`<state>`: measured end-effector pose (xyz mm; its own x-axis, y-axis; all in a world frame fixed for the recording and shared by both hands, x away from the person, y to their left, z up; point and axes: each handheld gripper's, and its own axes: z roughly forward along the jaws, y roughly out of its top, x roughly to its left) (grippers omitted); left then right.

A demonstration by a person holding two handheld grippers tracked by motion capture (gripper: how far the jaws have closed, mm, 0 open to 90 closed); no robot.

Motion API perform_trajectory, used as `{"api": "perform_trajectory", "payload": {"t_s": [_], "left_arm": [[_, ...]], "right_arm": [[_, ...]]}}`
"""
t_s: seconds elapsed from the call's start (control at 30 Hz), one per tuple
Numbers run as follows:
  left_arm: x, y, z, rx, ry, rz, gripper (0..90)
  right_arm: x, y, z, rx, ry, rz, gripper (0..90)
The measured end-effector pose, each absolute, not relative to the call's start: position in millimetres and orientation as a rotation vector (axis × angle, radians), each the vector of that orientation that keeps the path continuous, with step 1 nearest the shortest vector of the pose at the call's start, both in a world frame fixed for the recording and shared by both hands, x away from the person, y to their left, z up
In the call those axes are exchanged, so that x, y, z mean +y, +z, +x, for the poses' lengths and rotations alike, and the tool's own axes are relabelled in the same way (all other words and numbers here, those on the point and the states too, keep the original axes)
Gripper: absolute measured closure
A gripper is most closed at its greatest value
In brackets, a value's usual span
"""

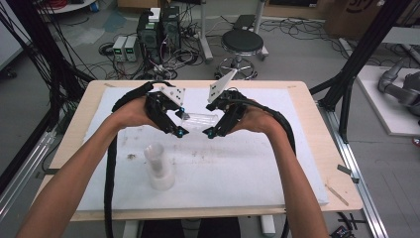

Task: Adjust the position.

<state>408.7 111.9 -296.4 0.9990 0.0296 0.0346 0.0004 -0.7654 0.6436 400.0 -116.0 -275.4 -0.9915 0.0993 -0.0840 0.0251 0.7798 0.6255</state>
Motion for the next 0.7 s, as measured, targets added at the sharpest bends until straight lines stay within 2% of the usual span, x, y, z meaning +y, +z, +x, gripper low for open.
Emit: {"api": "perform_trajectory", "payload": {"t_s": [0.4, 0.7], "left_arm": [[135.8, -297.4, 405.5, 0.085, 0.059, 2.295, 42.3], [149.7, -304.3, 403.1, 0.130, 0.049, 2.151, 42.2]], "right_arm": [[-137.7, -260.0, 398.8, 2.784, 1.118, 0.137, 13.1], [-161.3, -269.6, 399.7, 2.711, 1.325, 0.203, 13.2]]}}
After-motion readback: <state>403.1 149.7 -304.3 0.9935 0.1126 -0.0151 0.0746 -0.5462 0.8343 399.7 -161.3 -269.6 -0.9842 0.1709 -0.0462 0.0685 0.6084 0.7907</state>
